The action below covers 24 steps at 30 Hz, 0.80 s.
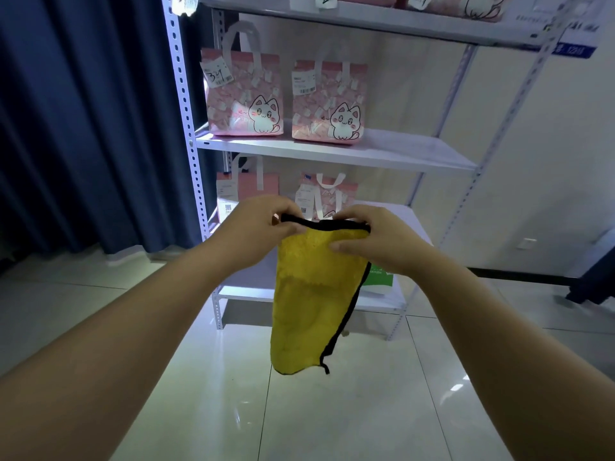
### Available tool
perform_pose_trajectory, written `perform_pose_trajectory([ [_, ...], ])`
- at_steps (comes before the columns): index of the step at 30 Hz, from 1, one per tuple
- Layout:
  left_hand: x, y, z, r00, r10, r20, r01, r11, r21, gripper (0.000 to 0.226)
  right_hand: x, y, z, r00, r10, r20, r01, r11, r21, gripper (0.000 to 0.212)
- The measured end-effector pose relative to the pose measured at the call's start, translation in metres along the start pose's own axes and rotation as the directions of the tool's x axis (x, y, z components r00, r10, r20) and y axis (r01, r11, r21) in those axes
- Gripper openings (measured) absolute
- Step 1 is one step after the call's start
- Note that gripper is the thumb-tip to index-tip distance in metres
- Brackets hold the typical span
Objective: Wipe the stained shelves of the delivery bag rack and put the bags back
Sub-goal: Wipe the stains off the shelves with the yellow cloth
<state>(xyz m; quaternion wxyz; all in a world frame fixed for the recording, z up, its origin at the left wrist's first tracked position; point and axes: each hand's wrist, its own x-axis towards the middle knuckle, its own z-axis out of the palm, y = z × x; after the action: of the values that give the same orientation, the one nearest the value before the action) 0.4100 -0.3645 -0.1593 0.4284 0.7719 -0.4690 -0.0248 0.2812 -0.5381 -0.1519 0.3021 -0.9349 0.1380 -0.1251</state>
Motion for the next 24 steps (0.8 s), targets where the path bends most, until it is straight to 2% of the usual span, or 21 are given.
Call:
perform_pose_trajectory([
  [2,0.000,0.004,0.002,1.000,0.031,0.006,-0.031,1.000,0.004,0.012,0.001,-0.007,0.003,0.998,0.027,0.053,-0.024,0.999,-0.046,0.064],
  [3,-0.001,0.006,0.003,0.999,0.047,0.010,-0.047,0.999,0.004,0.015,0.003,-0.010,0.004,0.998,0.025,0.061,-0.020,0.997,-0.075,0.063],
  [6,-0.001,0.009,0.002,0.997,0.076,0.000,-0.076,0.997,0.000,0.023,0.007,-0.016,0.007,0.999,-0.008,0.035,0.013,0.989,-0.147,0.031],
  [12,-0.004,-0.005,-0.005,0.995,0.039,-0.096,-0.048,0.994,-0.098,0.016,0.010,-0.026,0.011,0.997,-0.056,-0.049,0.051,0.995,-0.083,0.030],
  [14,-0.008,-0.011,-0.004,0.993,0.009,-0.117,-0.024,0.992,-0.128,0.018,0.012,-0.032,0.014,0.998,-0.062,-0.023,0.059,0.994,-0.089,0.021],
  [17,-0.014,-0.018,0.004,0.990,-0.058,-0.126,0.034,0.983,-0.179,0.022,0.013,-0.041,0.018,0.995,-0.063,0.078,0.079,0.974,-0.211,0.021],
  [19,-0.016,-0.022,0.010,0.986,-0.090,-0.137,0.058,0.973,-0.223,0.025,0.013,-0.044,0.019,0.993,-0.050,0.102,0.077,0.959,-0.274,0.005],
  [22,-0.018,-0.025,0.014,0.983,-0.115,-0.146,0.061,0.942,-0.330,0.026,0.014,-0.044,0.019,0.996,-0.011,0.093,0.031,0.977,-0.212,0.007],
  [24,-0.020,-0.030,0.015,0.989,-0.136,-0.060,0.106,0.928,-0.357,0.022,0.014,-0.043,0.014,0.998,0.007,0.062,0.000,0.993,-0.115,0.007],
])
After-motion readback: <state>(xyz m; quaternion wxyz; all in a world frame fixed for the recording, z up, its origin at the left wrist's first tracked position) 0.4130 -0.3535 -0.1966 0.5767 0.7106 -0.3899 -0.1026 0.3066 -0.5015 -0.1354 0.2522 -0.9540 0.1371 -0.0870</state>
